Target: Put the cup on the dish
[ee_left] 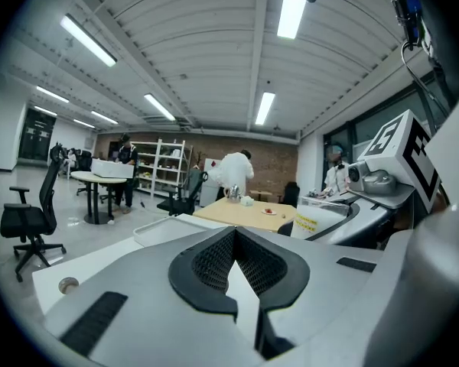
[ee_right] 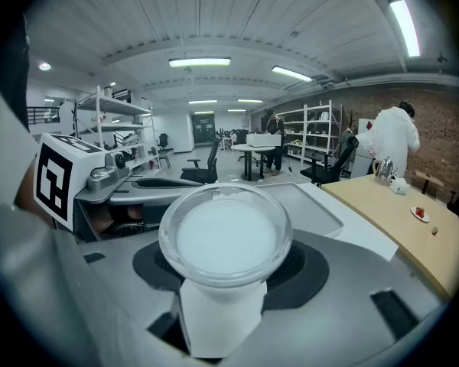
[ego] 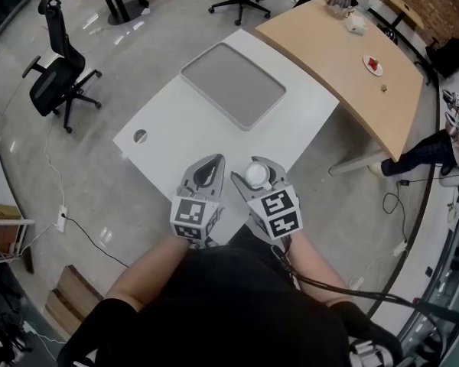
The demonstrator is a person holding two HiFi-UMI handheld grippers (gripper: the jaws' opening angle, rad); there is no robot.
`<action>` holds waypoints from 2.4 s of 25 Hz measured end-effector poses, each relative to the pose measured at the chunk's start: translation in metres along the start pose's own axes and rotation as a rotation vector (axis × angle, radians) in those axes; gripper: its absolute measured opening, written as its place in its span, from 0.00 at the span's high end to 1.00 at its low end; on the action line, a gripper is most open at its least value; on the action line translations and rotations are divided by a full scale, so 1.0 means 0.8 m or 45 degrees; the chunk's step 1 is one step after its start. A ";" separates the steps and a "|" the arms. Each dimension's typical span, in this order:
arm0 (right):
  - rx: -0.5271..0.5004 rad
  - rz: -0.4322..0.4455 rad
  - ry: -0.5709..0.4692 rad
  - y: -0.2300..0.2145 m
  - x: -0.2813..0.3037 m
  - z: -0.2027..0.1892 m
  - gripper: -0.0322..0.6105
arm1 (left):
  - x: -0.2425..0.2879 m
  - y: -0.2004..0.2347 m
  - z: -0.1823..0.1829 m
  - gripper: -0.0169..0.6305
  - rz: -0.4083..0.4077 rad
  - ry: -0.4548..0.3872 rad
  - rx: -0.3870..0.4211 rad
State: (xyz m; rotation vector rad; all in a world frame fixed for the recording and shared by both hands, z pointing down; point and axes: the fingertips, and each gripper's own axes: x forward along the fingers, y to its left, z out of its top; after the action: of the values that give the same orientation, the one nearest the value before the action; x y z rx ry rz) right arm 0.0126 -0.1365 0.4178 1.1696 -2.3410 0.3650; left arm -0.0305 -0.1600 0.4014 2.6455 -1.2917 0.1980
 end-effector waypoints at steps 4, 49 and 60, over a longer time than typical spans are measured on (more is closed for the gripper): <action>-0.003 0.031 -0.011 -0.020 0.022 0.010 0.56 | 0.028 0.011 0.001 0.96 0.017 0.003 -0.005; -0.063 0.103 0.038 -0.263 0.321 0.059 0.56 | 0.315 0.211 -0.042 0.96 0.266 0.044 -0.082; -0.067 0.073 0.055 -0.305 0.404 0.066 0.56 | 0.360 0.267 -0.059 0.96 0.325 0.058 -0.084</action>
State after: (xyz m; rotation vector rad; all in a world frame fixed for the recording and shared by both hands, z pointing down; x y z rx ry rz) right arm 0.0275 -0.5222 0.5523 1.0615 -2.3367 0.3432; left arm -0.0248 -0.4980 0.5294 2.4017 -1.5893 0.2458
